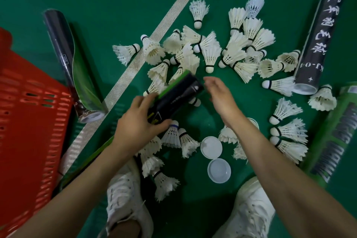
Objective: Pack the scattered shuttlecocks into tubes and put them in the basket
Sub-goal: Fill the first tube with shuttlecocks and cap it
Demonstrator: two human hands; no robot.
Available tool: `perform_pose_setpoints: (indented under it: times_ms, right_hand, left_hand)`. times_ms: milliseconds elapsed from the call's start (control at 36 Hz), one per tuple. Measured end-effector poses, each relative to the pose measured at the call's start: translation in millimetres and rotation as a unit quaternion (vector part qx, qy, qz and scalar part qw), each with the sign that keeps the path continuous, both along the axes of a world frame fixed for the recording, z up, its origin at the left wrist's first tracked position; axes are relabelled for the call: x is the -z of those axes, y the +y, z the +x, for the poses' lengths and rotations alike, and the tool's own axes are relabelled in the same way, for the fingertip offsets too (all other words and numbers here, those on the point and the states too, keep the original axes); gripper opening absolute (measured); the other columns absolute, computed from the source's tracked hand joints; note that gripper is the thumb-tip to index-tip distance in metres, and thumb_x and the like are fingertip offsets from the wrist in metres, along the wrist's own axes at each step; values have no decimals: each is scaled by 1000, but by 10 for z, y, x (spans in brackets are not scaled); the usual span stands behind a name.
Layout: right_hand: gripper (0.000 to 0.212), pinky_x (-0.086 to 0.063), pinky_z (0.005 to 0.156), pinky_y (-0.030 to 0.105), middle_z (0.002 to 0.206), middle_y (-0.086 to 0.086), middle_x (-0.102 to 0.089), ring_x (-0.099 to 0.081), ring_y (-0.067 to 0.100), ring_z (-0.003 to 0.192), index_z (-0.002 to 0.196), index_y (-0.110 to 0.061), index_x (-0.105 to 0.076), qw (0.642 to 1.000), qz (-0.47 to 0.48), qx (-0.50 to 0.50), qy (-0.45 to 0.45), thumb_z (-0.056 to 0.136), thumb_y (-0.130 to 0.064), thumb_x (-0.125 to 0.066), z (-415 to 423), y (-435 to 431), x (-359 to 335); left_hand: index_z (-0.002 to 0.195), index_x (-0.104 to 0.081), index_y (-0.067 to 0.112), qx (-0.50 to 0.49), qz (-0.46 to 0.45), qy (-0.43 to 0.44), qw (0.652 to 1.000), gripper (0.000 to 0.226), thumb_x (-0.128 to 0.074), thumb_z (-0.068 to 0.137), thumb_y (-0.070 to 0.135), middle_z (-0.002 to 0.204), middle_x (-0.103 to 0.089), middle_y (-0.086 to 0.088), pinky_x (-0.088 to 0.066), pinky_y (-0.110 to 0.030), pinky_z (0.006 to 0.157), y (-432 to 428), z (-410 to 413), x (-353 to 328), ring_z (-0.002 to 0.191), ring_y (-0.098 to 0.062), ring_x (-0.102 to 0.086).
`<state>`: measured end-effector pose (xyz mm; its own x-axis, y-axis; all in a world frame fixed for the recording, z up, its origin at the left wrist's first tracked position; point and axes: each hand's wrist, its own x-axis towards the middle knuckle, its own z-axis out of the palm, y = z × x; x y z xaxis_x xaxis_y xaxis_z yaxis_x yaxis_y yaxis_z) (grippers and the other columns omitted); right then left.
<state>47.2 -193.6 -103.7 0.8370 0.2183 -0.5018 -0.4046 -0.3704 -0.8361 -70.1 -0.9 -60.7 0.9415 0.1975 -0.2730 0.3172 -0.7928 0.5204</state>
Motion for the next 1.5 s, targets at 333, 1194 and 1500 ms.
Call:
perform_pose_setpoints:
  times_ms: [333, 1194, 1500]
  right_hand:
    - [50, -29, 109, 46, 154, 12, -17, -14, 30, 142, 133, -15, -43, 841, -313, -352, -267, 87, -10, -60, -113, 210, 240]
    - [40, -33, 79, -1, 115, -22, -48, -42, -24, 92, 130, -27, -53, 992, 20, 82, -89, 97, -11, -37, 28, -45, -439]
    - [56, -22, 118, 39, 146, -10, -43, -37, 7, 135, 133, -45, -48, 997, 68, -36, -18, 87, -70, -28, -88, -44, -449]
  left_hand:
    - [136, -39, 24, -73, 20, 10, 997, 75, -65, 76, 62, 124, -49, -4, -46, -36, 79, 407, -88, 17, 105, -25, -54]
    - [141, -36, 34, 41, -17, 8, 999, 76, -68, 77, 59, 128, -45, 8, -50, -35, 79, -33, -14, -38, 98, -19, -59]
    - [141, -39, 33, 42, -23, -11, 999, 76, -69, 76, 58, 126, -45, 9, -50, -36, 81, -113, 45, -73, 102, -16, -56]
